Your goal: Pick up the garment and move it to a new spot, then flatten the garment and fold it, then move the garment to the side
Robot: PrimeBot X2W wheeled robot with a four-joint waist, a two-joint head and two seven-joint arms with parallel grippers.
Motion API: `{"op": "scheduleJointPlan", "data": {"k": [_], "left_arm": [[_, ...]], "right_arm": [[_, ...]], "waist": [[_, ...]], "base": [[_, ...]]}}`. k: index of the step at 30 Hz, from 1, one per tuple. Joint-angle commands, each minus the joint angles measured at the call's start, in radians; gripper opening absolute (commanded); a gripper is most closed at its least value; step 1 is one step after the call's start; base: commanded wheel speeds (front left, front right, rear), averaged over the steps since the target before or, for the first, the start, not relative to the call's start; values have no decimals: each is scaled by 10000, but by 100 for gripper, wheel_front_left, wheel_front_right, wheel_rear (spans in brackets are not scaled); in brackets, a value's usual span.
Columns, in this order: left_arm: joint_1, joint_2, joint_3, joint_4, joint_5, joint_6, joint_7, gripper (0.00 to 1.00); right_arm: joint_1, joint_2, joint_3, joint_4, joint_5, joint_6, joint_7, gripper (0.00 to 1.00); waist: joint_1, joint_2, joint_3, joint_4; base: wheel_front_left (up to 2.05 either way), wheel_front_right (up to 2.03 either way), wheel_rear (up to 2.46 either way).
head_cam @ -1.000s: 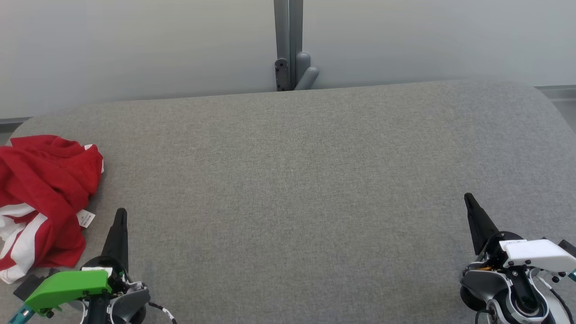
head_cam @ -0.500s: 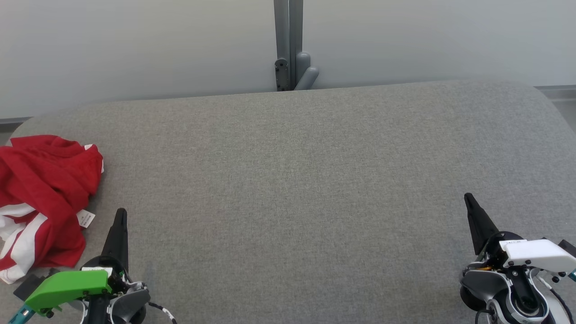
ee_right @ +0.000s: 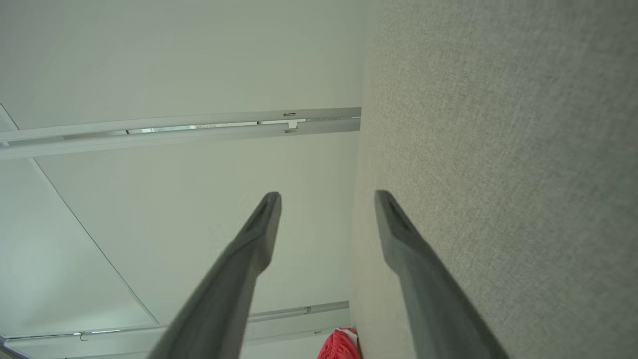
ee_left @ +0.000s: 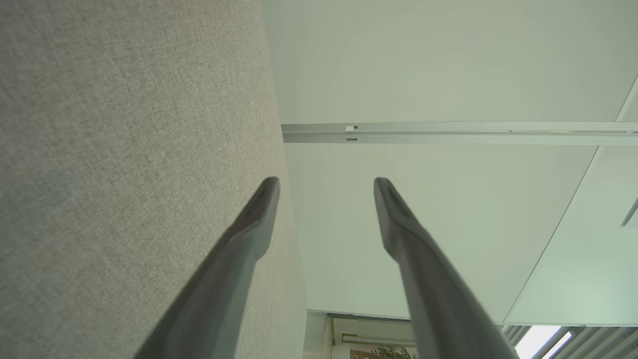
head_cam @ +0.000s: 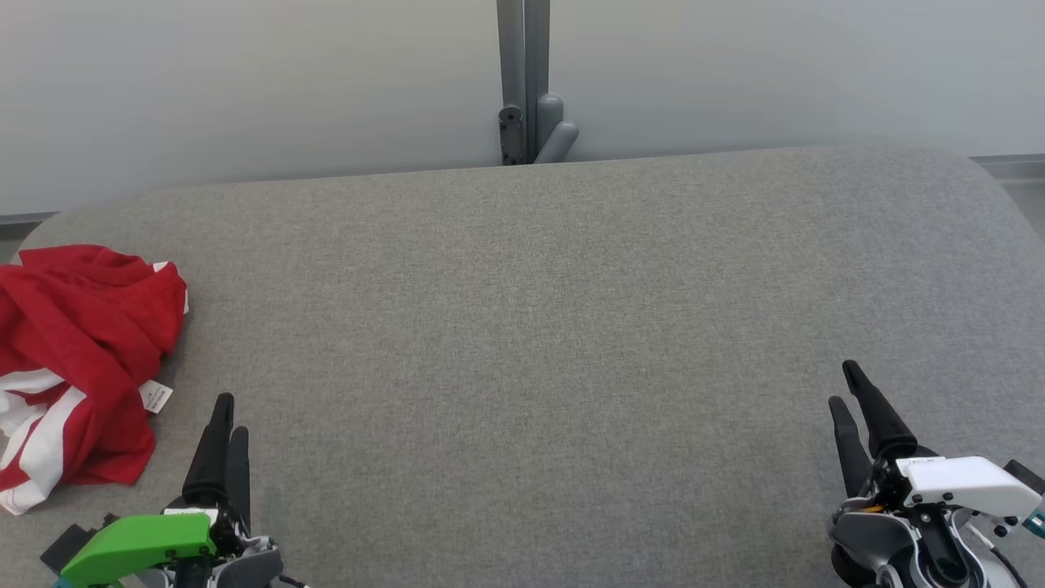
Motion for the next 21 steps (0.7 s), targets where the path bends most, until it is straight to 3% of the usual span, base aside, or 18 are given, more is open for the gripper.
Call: {"op": "scheduleJointPlan", "data": {"k": [1, 7, 21], "left_arm": [[-170, 64, -74, -138, 242, -14, -164, 100], [-169, 143, -169, -74, 1223, -18, -462, 100], [-31, 211, -353, -41, 4330, -4, -1027, 100]], "right_arm": [[-132, -78, 71, -262, -159, 2, -139, 100], [-101, -315, 340, -289, -888, 3, -516, 100], [-64, -435, 556, -399, -3866, 4, -1108, 100]], "waist": [[0, 4, 5, 4], [0, 8, 15, 16], [0, 18, 31, 19]], "base": [[0, 0, 0], [0, 0, 0], [0, 0, 0]]}}
